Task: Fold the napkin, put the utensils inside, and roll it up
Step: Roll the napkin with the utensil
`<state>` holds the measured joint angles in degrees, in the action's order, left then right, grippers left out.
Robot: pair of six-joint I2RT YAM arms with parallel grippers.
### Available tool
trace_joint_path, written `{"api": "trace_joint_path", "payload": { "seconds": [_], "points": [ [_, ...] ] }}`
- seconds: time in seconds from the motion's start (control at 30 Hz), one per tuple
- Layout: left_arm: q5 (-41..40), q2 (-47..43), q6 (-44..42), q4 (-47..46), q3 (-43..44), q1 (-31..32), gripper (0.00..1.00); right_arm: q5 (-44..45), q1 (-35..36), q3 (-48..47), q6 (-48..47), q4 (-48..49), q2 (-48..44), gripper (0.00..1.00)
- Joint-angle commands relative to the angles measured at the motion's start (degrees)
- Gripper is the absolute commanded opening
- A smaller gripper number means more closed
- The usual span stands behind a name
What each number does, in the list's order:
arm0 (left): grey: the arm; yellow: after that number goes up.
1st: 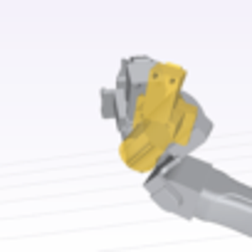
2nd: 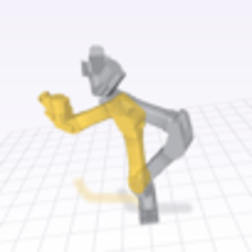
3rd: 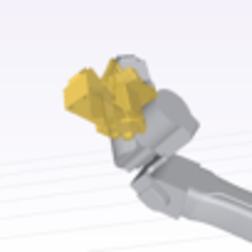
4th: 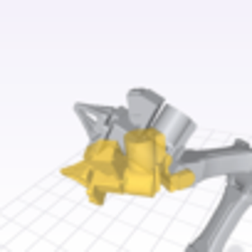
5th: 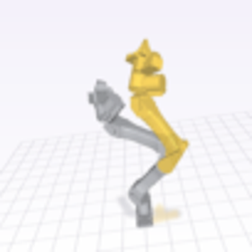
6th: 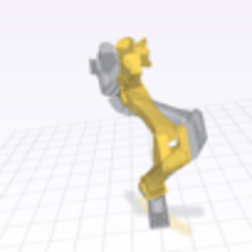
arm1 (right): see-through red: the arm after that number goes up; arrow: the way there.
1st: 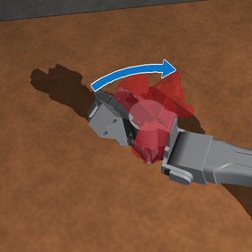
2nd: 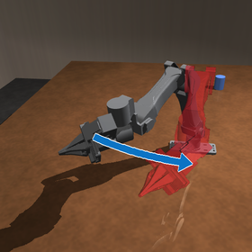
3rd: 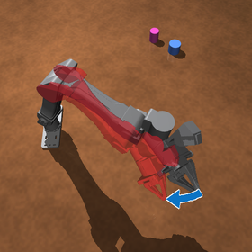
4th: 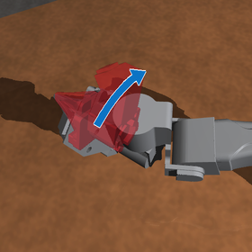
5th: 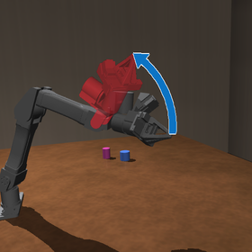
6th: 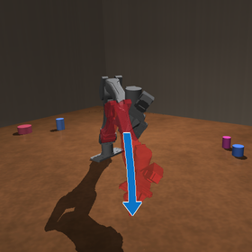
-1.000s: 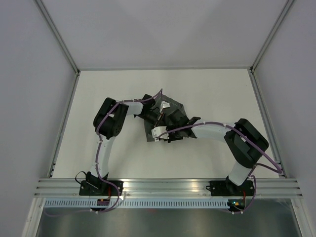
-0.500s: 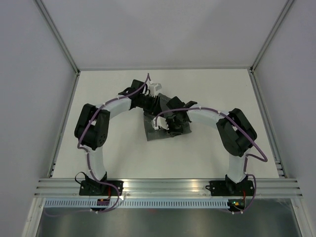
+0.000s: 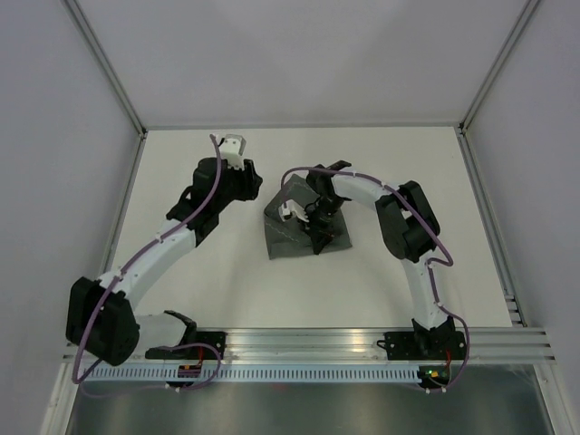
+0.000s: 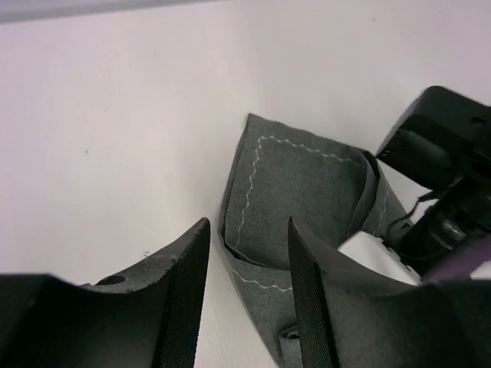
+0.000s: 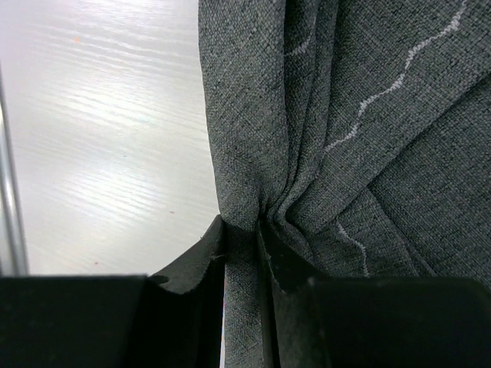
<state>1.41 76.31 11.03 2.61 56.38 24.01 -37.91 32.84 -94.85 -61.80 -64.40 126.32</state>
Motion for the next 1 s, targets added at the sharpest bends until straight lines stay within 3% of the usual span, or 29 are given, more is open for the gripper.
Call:
{"api": "trace_joint_path", "payload": {
  "seconds": [0.0,0.2,0.47,0.67,0.8,0.97],
  "points": [
    [-13.06,-8.95,-1.94,-9.28,-7.06,5.4,0.51,-0.85,0.3,-1.02,-2.36,-10.56,7.7,0.18],
    [-27.05,-14.52,-14.24,-15.69,-15.77,21.57,0.52,-1.2,-0.5,-5.95,-1.48,-12.94,12.36,0.18],
    [-27.95,-13.3,-20.6,-16.07,-21.93,35.12,0.53,-1.38,-1.81,-8.69,0.01,-13.12,15.01,0.18],
    [-22.51,-3.47,-23.32,-11.5,-17.81,39.53,0.56,-1.55,-2.34,-9.3,1.07,-12.5,15.71,0.18],
    [-21.1,6.45,-25.7,-11.23,-14.73,40.85,0.56,-1.47,-2.69,-9.65,1.51,-12.06,16.23,0.18],
    [-19.26,12.8,-27.11,-12.19,-11.73,41.64,0.56,-1.64,-3.48,-10.62,1.68,-12.33,16.94,0.18]
  ]
}}
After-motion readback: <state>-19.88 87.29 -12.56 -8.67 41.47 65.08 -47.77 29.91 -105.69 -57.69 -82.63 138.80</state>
